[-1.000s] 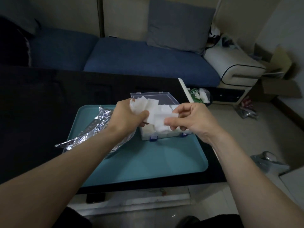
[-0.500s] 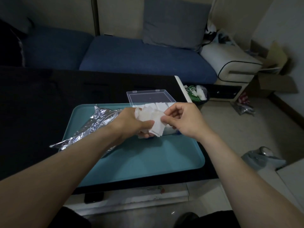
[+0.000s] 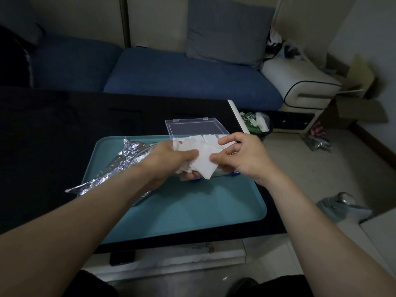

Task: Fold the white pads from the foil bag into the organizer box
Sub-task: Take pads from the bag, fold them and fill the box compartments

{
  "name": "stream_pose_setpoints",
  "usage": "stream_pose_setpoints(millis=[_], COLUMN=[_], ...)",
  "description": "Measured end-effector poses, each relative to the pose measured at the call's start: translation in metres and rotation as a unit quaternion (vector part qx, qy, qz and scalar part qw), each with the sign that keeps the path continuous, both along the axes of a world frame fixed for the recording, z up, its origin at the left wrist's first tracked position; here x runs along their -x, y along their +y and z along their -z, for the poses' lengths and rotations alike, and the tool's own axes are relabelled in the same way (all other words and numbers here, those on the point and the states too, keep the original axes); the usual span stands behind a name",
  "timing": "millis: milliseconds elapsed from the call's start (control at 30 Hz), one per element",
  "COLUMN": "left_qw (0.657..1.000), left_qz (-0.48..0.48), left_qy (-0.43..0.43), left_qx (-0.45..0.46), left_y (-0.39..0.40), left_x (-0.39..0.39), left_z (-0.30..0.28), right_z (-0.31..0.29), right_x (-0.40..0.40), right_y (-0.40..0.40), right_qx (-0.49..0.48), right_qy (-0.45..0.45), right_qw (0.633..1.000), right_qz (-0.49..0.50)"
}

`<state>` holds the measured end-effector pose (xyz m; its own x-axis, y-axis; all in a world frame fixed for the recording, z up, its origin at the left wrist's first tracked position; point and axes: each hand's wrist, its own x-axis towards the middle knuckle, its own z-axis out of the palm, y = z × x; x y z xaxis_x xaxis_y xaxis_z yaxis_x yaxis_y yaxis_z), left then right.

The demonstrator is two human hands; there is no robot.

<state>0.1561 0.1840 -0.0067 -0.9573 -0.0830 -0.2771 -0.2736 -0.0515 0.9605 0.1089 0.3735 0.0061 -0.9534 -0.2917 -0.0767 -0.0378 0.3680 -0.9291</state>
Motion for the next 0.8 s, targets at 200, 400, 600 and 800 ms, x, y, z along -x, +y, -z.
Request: stream_pose_setpoints(millis=[200, 400, 600, 800], left_qw=[0.995, 0.997, 0.997, 0.978], left_qz=[-0.003, 0.045, 0.062, 0.101], left_qy=[0.023, 0.039, -0.046, -0.109], left_qx=[0.101, 0.055, -0.025, -0.145], left_y=[-0.002, 0.005, 0.003, 0.005], left_x=[0.000, -0.003, -0.002, -0.005], left_z=[0.004, 0.000, -0.004, -0.010], right_z=[-0.009, 0.005, 0.000, -0.010], right_x=[-0.001, 0.003, 0.005, -0.006], right_y=[0.007, 0.003, 0.011, 0.003], right_qx=[0.040, -0.075, 0.007, 0.029], right_qy=[0.000, 0.055, -0.011, -0.031], right_qw=[0.999, 0.993, 0.997, 0.993], right_qz=[-0.036, -0.068, -0.082, -0.106])
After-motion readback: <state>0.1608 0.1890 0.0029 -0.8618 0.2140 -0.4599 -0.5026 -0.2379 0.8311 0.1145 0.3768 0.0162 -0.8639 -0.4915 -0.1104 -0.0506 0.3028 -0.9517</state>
